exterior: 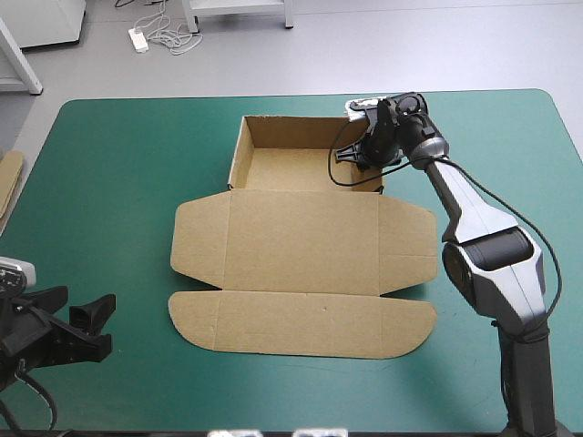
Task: Fold the box
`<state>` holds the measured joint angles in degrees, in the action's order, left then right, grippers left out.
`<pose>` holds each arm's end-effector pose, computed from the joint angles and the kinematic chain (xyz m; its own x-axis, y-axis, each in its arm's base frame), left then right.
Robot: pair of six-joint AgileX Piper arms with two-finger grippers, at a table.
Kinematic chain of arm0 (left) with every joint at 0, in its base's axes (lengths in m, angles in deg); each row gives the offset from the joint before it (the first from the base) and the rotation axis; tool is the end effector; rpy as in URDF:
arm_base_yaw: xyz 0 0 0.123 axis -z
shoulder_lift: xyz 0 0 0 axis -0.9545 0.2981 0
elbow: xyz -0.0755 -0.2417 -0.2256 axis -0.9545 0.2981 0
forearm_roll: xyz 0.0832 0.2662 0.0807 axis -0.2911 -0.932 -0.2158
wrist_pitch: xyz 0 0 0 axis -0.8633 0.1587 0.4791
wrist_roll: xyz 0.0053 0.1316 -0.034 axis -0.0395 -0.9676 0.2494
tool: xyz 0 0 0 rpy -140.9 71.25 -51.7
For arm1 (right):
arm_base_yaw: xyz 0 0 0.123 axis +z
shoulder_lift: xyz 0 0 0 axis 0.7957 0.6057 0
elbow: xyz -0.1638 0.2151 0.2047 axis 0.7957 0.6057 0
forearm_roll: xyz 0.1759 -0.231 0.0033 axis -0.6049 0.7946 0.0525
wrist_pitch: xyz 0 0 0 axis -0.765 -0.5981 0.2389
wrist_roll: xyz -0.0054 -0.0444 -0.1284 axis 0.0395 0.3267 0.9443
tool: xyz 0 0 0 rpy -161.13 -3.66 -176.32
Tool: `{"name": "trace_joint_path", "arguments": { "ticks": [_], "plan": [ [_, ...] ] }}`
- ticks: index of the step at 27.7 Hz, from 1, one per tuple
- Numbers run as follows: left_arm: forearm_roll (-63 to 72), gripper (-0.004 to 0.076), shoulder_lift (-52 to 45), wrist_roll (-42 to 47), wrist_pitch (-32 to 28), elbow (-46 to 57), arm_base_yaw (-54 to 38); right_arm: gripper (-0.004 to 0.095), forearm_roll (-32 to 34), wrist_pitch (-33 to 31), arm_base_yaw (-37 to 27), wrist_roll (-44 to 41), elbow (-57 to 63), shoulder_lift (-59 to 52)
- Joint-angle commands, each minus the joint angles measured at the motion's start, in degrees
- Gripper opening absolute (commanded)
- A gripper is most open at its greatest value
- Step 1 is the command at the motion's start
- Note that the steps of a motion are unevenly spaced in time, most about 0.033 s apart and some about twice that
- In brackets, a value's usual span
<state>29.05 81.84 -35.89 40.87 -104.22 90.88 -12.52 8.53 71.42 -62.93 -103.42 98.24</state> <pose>0.0732 -0.0233 0.4409 -0.5966 0.0911 -0.7974 0.2501 0.9652 -0.0768 0.5621 0.1872 0.2699 -0.8761 -0.1544 -0.4567 -0.1952 0.9798 0.0434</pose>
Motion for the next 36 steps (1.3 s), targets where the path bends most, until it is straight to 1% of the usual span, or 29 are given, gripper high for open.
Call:
{"name": "trace_joint_path", "arguments": {
  "ticks": [1, 2, 4, 5, 9, 13, 17, 23, 31, 36],
  "plan": [
    [-0.89, 0.0475, 0.44, 0.53, 2.45, -1.15, 0.16, 0.0231, 0.74, 2.97, -0.1, 0.0, -2.03, -3.83],
    [-0.89, 0.0475, 0.44, 0.53, 2.45, -1.15, 0.16, 0.0176, 1.23, 2.97, -0.1, 0.13, -2.03, -3.83],
    [-1.0, 0.0475, 0.44, 0.53, 2.45, -1.15, 0.16, 0.0016, 2.19, 2.68, -0.1, 1.58, -2.03, -3.74],
    [-1.32, 0.0475, 0.44, 0.53, 2.45, -1.15, 0.16, -0.0015, 3.8, 1.92, -0.1, 1.71, -2.03, -3.74],
    [-2.37, 0.0475, 0.44, 0.34, 2.45, -1.15, 0.16, -0.0017, 9.93, -1.05, -0.38, 1.95, -2.03, -3.74],
    [-3.7, 0.0475, 0.44, 0.34, 2.45, -1.15, 0.16, -0.0019, 7.38, -2.42, -3.59, 2.78, -2.03, -3.85],
    [-4.2, 0.0475, 0.44, 0.32, 2.45, -1.15, 0.16, -0.0019, 6.49, -2.46, -7.54, 3.58, -2.03, -5.38],
    [-5.85, 0.0475, 1.16, 0.2, 1.58, -1.15, 0.16, -0.0019, 2.51, -2.37, -15.79, 5.27, -1.91, -8.45],
    [-6.56, 0.0475, 1.55, 0.12, 1.01, -1.15, 0.16, -0.0016, 2.41, -1.25, -25.73, 6.81, 1.72, -10.43],
    [-6.56, 0.0475, 1.78, 0.12, 0.91, -1.15, 0.16, -0.0017, 3.76, -2.04, -30.04, 8.75, 4.05, -10.43]
  ]
}}
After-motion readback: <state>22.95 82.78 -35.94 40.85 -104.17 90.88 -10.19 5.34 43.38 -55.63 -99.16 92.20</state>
